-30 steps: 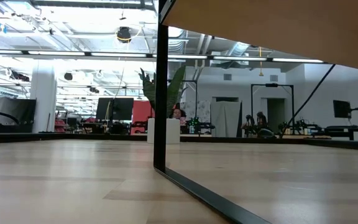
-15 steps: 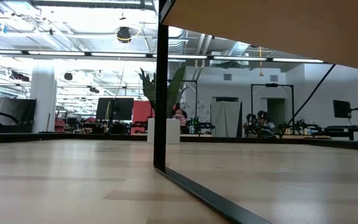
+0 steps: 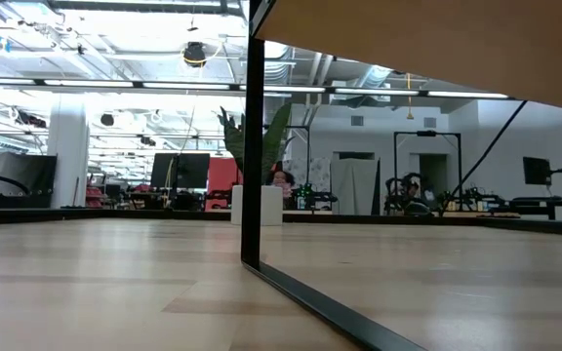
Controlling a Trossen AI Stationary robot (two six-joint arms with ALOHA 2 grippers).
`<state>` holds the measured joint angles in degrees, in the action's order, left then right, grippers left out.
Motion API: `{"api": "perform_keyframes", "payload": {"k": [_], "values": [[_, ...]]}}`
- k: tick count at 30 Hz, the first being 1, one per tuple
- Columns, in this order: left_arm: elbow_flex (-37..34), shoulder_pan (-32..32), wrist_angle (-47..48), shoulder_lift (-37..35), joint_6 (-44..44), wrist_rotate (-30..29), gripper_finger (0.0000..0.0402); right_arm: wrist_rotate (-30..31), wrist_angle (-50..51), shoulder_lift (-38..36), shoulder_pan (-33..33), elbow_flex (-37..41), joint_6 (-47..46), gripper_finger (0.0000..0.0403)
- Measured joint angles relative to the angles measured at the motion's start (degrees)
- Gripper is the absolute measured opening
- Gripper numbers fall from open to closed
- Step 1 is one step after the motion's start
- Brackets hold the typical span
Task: Stack cereal on shelf
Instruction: Put the red cereal box on the shelf aligned with the other red cereal boxes, then adjust the colored cereal boxes on the shelf
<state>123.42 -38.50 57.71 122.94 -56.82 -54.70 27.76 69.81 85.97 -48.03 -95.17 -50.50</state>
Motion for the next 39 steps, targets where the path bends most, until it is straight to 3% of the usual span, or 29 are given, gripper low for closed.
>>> {"api": "perform_keyframes", "payload": {"k": [6, 25, 39], "values": [[0.0, 0.1, -0.3, 0.0, 0.1, 0.6, 0.0000, -2.9, 0.2, 2.6, 1.4, -1.0, 3.6, 0.0007], [0.0, 0.1, -5.1, 0.0, 0.9, 3.2, 0.0000, -3.9, 6.5, 12.2, 3.1, -12.9, 13.4, 0.0007], [0.0, -0.6, -4.8, 0.0, -0.9, 5.9, 0.0000, -5.0, 4.3, 12.7, 3.3, -13.3, 15.8, 0.0007]]}}
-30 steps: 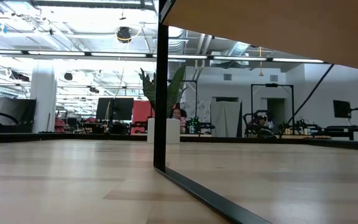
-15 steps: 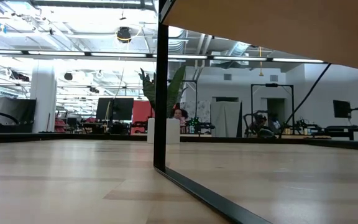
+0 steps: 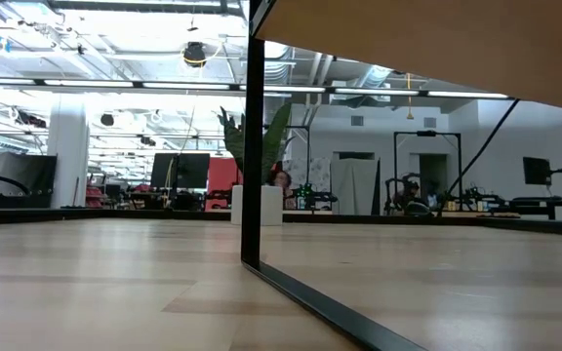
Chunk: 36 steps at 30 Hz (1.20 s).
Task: Stack cereal on shelf
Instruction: Adjust the colored cereal boxes on the shelf
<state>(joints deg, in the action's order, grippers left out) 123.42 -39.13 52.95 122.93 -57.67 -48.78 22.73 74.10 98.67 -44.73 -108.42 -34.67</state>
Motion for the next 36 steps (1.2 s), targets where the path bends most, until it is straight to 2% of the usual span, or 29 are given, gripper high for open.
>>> {"api": "perform_keyframes", "payload": {"k": [7, 15, 22, 28, 36], "values": [[0.6, -0.5, -0.8, 0.0, -0.6, 1.5, 0.0000, -0.4, -1.0, 0.0, 0.3, 0.0, 1.5, 0.0007], [0.6, -1.3, -5.2, -0.1, -1.6, 7.6, 0.0000, -0.4, -1.3, 0.0, 1.0, 0.0, 2.6, 0.0007], [0.6, -2.6, -8.9, 0.0, -1.8, 7.6, 0.0000, -0.1, -1.2, 0.0, 1.0, 0.0, 4.3, 0.0007], [0.6, -1.9, -13.0, 0.0, 0.7, 4.7, 0.0000, -0.1, -1.2, 0.0, 1.0, 0.0, 4.8, 0.0007], [0.6, -1.2, -16.6, 0.0, 3.4, 6.7, 0.0000, 0.1, -1.1, 0.0, 1.0, 0.0, 4.7, 0.0007]]}}
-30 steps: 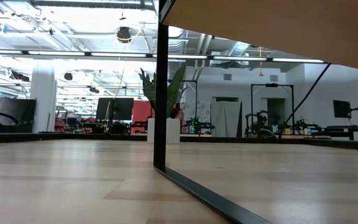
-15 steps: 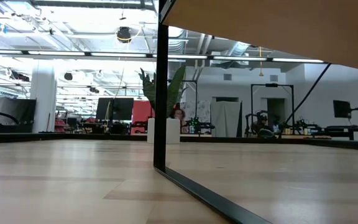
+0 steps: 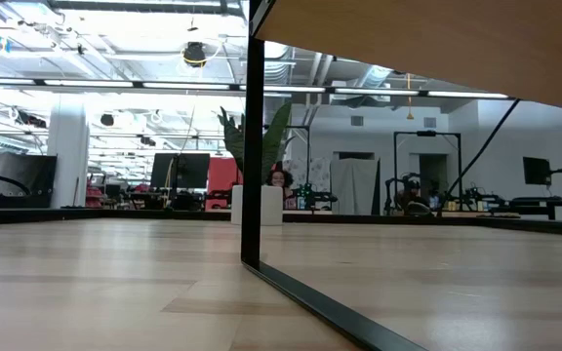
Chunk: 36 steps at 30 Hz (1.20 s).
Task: Stack cereal on shelf
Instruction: Adjust the colored cereal boxes on the shelf
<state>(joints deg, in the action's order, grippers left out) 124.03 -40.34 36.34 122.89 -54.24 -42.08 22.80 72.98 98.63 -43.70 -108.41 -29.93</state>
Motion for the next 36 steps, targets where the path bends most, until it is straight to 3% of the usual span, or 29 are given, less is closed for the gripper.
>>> {"api": "perform_keyframes", "payload": {"k": [13, 20, 22, 26, 29, 32, 36], "values": [[0.0, 0.2, 0.2, 0.0, 0.2, -0.7, 0.0000, 2.0, 4.1, -1.0, -0.4, -0.8, 0.0, 0.0007], [2.6, 0.2, 1.6, -2.2, 2.2, -0.3, 0.0000, 4.4, 14.4, -3.0, -1.9, -11.8, 0.0, 0.0017], [4.2, 0.2, 1.8, -4.5, 5.9, -0.7, 0.0000, 7.0, 16.9, -5.0, -3.2, -15.1, 0.0, 0.0024], [7.2, 0.2, 1.6, -8.1, 17.3, 3.8, 0.0000, 13.9, 17.1, -12.1, -6.8, -18.6, 0.8, 0.0030], [8.7, 0.2, 2.0, -9.9, 25.5, 4.0, 0.0000, 24.7, 17.0, -19.6, -10.4, -18.3, -1.7, 0.0021], [9.0, 0.2, 3.3, -12.0, 29.8, 3.5, 0.0000, 35.7, 17.0, -27.9, -14.3, -14.2, -8.0, 0.0009], [8.9, 0.9, 9.0, -13.2, 26.5, 2.8, 0.0000, 42.4, 17.2, -37.5, -19.1, -3.1, -15.9, 0.0009]]}}
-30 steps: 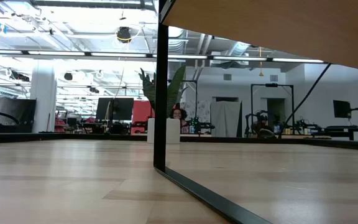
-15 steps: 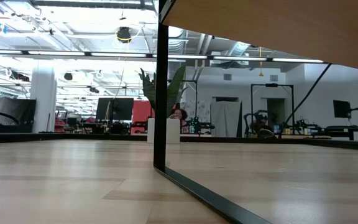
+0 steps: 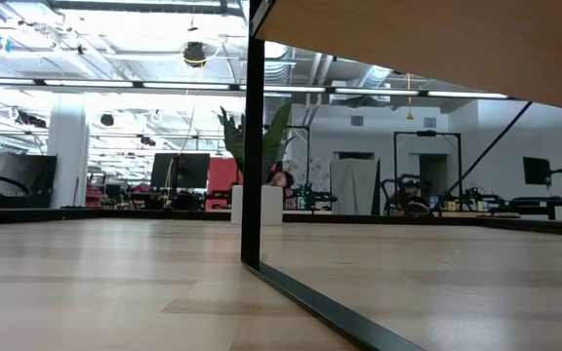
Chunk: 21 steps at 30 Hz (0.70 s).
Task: Stack cereal on shelf
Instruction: Adjust the colored cereal boxes on the shelf
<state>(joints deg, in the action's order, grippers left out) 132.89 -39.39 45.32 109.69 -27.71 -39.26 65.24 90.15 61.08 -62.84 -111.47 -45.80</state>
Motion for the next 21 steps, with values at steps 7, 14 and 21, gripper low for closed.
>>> {"api": "perform_keyframes", "payload": {"k": [7, 14, 21], "values": [[0.1, 4.2, 4.3, -5.3, -0.4, 6.1, 0.0000, 11.1, -0.1, -11.4, -1.3, 22.4, -12.8, 0.0026], [0.0, 6.8, 8.3, -7.9, 3.1, 7.5, 0.0000, 7.5, -0.5, -21.0, -1.3, 38.0, -28.0, 0.0006], [0.0, 6.5, 11.3, -7.9, 1.9, 5.9, 0.0000, -6.5, 0.0, -21.9, 2.0, 45.2, -38.2, 0.0006]]}}
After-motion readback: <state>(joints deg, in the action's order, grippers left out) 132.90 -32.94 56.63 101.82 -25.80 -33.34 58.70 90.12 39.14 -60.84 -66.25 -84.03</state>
